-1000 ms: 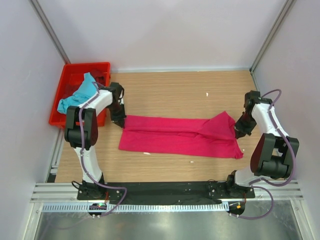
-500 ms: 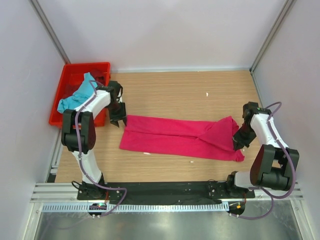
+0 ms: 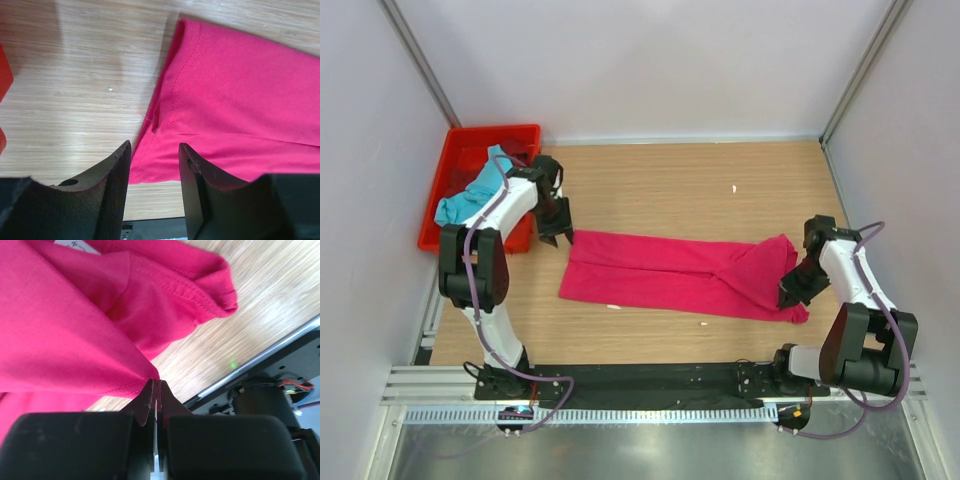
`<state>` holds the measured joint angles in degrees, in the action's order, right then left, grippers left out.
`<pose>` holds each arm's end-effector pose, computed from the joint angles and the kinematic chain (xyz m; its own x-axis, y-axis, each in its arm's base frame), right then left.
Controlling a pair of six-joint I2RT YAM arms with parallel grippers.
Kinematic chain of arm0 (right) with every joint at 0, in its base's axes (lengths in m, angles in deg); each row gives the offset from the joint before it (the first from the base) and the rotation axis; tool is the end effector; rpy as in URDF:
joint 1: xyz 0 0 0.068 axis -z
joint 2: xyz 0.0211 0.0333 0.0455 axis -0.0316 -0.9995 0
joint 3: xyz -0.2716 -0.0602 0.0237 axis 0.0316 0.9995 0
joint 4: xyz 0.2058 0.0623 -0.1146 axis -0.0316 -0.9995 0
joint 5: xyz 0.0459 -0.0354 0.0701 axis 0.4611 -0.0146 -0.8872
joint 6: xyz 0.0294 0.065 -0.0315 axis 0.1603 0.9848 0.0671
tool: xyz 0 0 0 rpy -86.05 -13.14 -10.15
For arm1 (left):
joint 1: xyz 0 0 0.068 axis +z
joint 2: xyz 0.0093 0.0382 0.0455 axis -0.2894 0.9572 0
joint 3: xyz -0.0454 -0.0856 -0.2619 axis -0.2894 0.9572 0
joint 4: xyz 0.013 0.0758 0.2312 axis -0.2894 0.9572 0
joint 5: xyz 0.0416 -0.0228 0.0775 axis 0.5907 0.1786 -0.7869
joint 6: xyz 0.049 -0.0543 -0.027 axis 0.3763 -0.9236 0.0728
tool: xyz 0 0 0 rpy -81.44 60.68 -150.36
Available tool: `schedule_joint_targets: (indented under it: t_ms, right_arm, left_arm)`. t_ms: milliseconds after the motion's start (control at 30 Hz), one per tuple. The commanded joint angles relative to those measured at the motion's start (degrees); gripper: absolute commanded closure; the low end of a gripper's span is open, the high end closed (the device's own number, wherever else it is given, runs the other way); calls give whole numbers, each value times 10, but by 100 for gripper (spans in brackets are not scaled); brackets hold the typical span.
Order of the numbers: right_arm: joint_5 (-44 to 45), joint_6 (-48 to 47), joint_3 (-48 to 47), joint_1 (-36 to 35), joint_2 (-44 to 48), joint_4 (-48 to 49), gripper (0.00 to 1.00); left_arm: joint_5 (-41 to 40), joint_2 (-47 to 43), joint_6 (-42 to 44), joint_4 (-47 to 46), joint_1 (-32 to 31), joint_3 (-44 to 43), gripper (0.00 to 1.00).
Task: Fold and stack the t-shirts
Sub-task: Fold the tshirt
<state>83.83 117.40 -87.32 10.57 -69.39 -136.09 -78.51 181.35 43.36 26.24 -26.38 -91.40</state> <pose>0.1701 -0.0399 0.1873 -0.5905 0.8069 -0.0163 0.8068 0.5897 -0.0366 0.3487 -0.0642 0.2022 -0.9571 -0.2434 -0.1570 -0.2192 0.9631 -0.1564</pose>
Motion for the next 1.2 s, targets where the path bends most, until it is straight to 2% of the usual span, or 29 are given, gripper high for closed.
schedule_joint_targets:
  t_ms: [0, 567, 1167]
  right_arm:
    - [-33, 28, -3, 0, 23, -14, 99]
    - [-104, 58, 3, -32, 37, -50, 99]
    - [-167, 120, 55, -38, 74, -53, 99]
  left_arm:
    - [14, -31, -5, 7, 4, -26, 56]
    - [53, -17, -8, -5, -6, -38, 57]
    - [65, 0, 5, -3, -10, -44, 56]
